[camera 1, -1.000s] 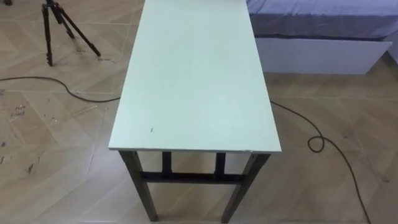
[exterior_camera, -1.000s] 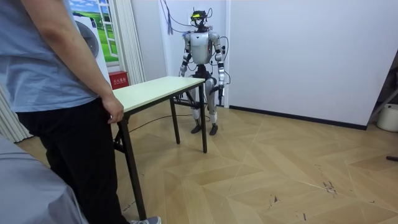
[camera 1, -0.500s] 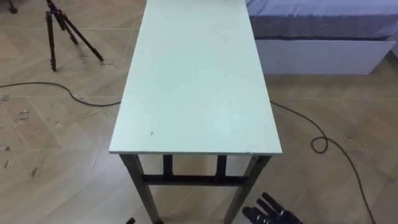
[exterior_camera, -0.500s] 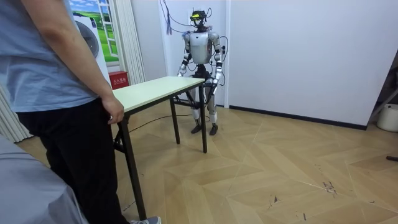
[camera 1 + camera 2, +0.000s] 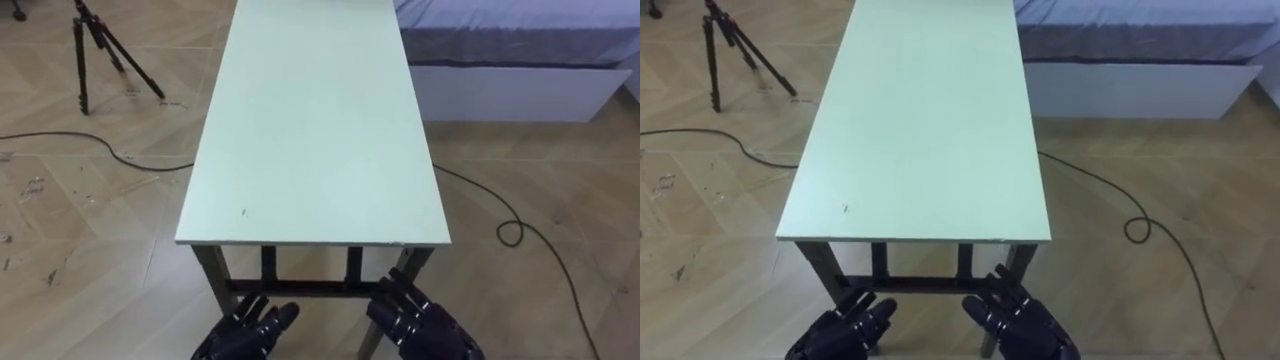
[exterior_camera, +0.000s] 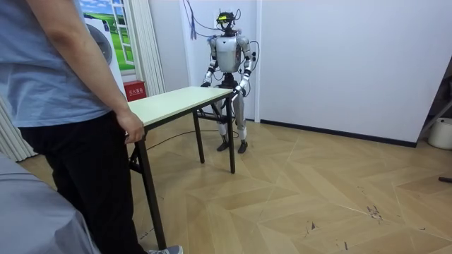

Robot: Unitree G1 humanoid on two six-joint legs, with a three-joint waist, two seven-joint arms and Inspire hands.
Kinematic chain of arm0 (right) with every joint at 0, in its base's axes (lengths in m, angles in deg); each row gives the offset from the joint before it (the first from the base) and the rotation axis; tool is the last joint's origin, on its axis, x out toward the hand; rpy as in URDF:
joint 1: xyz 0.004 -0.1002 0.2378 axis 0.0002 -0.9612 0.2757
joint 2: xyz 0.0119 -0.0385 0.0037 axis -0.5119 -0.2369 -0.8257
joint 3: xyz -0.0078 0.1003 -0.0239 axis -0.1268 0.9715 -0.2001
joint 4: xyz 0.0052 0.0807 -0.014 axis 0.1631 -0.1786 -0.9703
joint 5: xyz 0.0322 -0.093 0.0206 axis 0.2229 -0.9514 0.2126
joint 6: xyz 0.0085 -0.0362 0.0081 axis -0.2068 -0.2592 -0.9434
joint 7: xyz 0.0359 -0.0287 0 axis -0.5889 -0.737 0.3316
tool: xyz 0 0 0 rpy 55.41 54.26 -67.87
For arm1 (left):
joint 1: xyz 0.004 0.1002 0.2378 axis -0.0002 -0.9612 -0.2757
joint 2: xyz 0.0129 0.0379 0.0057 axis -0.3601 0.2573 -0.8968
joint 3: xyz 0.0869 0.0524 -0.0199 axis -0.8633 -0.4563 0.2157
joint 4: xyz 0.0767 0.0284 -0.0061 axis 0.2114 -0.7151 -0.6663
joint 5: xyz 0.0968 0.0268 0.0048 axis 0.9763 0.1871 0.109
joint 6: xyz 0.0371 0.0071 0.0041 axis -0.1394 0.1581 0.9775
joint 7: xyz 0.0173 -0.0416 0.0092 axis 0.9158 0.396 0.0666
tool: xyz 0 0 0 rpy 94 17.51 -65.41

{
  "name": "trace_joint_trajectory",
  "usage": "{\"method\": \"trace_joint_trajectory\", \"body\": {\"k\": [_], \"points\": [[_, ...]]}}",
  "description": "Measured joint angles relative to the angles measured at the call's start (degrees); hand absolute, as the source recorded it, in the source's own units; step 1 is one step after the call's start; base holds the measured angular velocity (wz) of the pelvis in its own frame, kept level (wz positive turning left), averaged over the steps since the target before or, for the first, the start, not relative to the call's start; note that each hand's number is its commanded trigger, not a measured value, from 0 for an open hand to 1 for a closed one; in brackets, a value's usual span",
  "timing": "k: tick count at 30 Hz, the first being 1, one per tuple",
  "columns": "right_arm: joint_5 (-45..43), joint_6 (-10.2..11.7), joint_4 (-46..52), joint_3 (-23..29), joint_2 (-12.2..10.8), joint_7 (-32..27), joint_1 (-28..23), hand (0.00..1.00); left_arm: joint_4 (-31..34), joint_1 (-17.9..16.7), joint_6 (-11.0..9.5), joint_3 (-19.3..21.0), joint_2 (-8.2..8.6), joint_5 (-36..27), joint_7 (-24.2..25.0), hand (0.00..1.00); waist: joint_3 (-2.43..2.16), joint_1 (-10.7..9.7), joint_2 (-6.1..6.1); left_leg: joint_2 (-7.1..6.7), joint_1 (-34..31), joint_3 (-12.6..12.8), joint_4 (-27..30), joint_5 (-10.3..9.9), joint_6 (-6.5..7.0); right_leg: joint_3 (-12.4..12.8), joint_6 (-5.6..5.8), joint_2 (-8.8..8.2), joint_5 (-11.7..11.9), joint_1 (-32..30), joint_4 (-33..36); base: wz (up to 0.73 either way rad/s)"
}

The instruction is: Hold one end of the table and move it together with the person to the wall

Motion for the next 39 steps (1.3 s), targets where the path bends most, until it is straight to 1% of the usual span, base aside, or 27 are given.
{"method": "trace_joint_trajectory", "body": {"k": [3,5,7,10,11,13,15,18,22,25,26,27,28,30,34,36,39], "points": [[0.4,0.0,0.0,-1.6,0.0,-1.5,0.9,0.0,0.2,0.4,0.0,0.0,-0.01,-2.2,-1.3,0.0,0.19,0.1,-0.38,0.1,0.4,0.8,-0.3,0.0,0.0,0.4,-0.01,0.11,0.0,0.0,0.1,-0.07],[1.2,0.0,0.1,-2.6,0.0,-1.9,1.6,0.0,1.1,0.6,0.0,0.0,-0.17,-2.2,-2.1,0.0,0.26,0.2,-0.65,0.08,0.4,0.8,-0.2,0.0,0.0,0.7,-0.03,0.24,0.0,0.0,0.1,-0.05],[1.2,-0.1,0.1,-3.3,0.0,-2.4,2.8,0.0,2.9,0.6,0.0,0.0,-0.24,-3.5,-2.4,0.0,0.21,0.1,-0.84,0.01,0.4,0.8,-0.2,0.0,0.0,0.6,-0.02,0.31,0.0,0.0,0.1,0.0],[1.5,-0.1,0.1,-3.4,0.0,-2.6,3.9,0.0,3.9,0.9,0.0,0.1,-0.59,-6.7,-2.7,0.0,0.2,0.0,-0.85,0.03,1.1,0.7,-0.2,0.0,0.0,0.5,-0.01,0.26,0.0,0.9,-0.2,0.0],[1.5,-0.1,0.1,-3.5,0.0,-2.6,4.0,0.0,4.1,1.0,0.0,0.1,-0.71,-6.9,-3.0,0.0,0.19,0.0,-0.85,0.06,1.3,0.6,-0.2,0.0,0.0,0.5,-0.01,0.25,0.0,1.0,-0.2,0.0],[1.5,-0.1,0.1,-3.7,0.1,-2.6,4.4,0.0,5.3,1.0,0.0,0.1,-1.06,-8.9,-4.2,0.0,0.24,0.0,-0.77,0.12,1.7,0.3,-0.3,0.0,0.0,0.5,-0.01,0.19,0.0,1.6,-0.3,0.03],[1.7,-0.1,0.1,-3.8,0.1,-2.7,4.4,0.0,6.1,1.2,0.0,0.1,-1.26,-9.1,-4.8,0.0,0.26,0.2,-0.58,0.13,1.8,0.1,-0.3,0.0,0.0,0.1,-0.01,0.18,0.0,1.7,-0.3,0.07],[4.1,-0.1,0.1,-4.1,0.1,-2.8,4.5,0.0,6.3,2.2,0.0,0.4,-1.35,-11.3,-5.2,0.0,0.27,0.3,-0.35,0.12,2.0,-0.1,-0.3,0.0,0.0,0.0,-0.01,0.18,0.0,1.7,-0.3,0.01],[6.2,0.0,0.8,-4.1,0.1,-2.9,4.5,0.0,6.4,2.4,0.0,1.9,-1.24,-13.9,-5.3,0.0,0.17,0.4,0.05,0.26,2.8,-0.1,-1.0,0.0,0.0,0.2,-0.01,0.33,0.0,2.1,-0.3,-0.01],[6.6,0.0,1.6,-4.1,0.1,-3.0,4.6,0.0,6.4,2.7,0.1,3.3,-1.12,-15.4,-6.0,0.0,0.21,0.5,0.13,0.25,2.9,-0.1,-1.0,0.0,0.0,0.3,-0.01,0.33,0.0,2.1,-0.3,0.0],[7.1,-0.1,1.7,-4.1,0.1,-3.0,4.6,0.0,6.4,2.8,0.2,3.7,-1.11,-15.8,-6.3,0.0,0.23,0.5,0.17,0.24,2.9,-0.1,-1.0,0.0,0.0,0.3,-0.01,0.33,0.0,2.1,-0.2,0.0],[8.9,-0.1,1.8,-4.1,0.1,-3.1,4.6,0.0,6.4,2.8,1.0,4.2,-1.13,-16.9,-6.4,0.0,0.29,0.6,0.27,0.22,3.0,-0.1,-1.0,0.0,0.0,0.3,-0.01,0.31,0.0,2.1,-0.2,0.0],[10.6,-0.3,1.8,-4.1,0.3,-3.1,4.6,0.0,6.4,2.8,1.4,4.2,-1.12,-17.7,-6.5,0.0,0.3,0.6,0.31,0.2,3.0,-0.1,-1.0,0.0,0.0,0.3,-0.01,0.3,0.0,2.1,-0.2,0.0],[12.8,-1.0,1.9,-4.0,0.5,-3.2,4.6,0.0,6.4,2.8,1.7,4.4,-1.05,-17.9,-7.3,0.0,0.3,0.6,0.31,0.22,3.1,-0.1,-1.0,0.0,0.0,0.2,-0.01,0.31,0.0,2.1,-0.2,0.0],[14.8,-1.3,2.2,-4.0,0.7,-3.4,4.6,0.0,6.4,3.2,2.2,4.7,-0.92,-18.1,-8.6,0.0,0.29,0.6,0.35,0.25,3.1,-0.1,-1.0,0.0,0.0,0.1,-0.01,0.31,0.0,2.3,-0.2,0.0],[16.0,-1.4,2.2,-4.1,0.7,-3.7,4.6,0.0,6.4,3.2,2.2,4.6,-0.68,-19.6,-9.0,0.0,0.29,0.6,0.35,0.25,3.1,-0.1,-1.0,0.0,0.0,0.1,-0.01,0.29,0.0,2.5,-0.2,0.02],[17.7,-2.1,2.2,-4.1,0.6,-3.8,4.7,0.0,6.4,3.3,2.4,4.7,-0.38,-21.4,-10.0,0.0,0.28,0.6,0.36,0.21,3.1,-0.1,-1.0,0.0,0.0,0.0,-0.01,0.24,0.0,2.5,-0.2,0.0]]}}
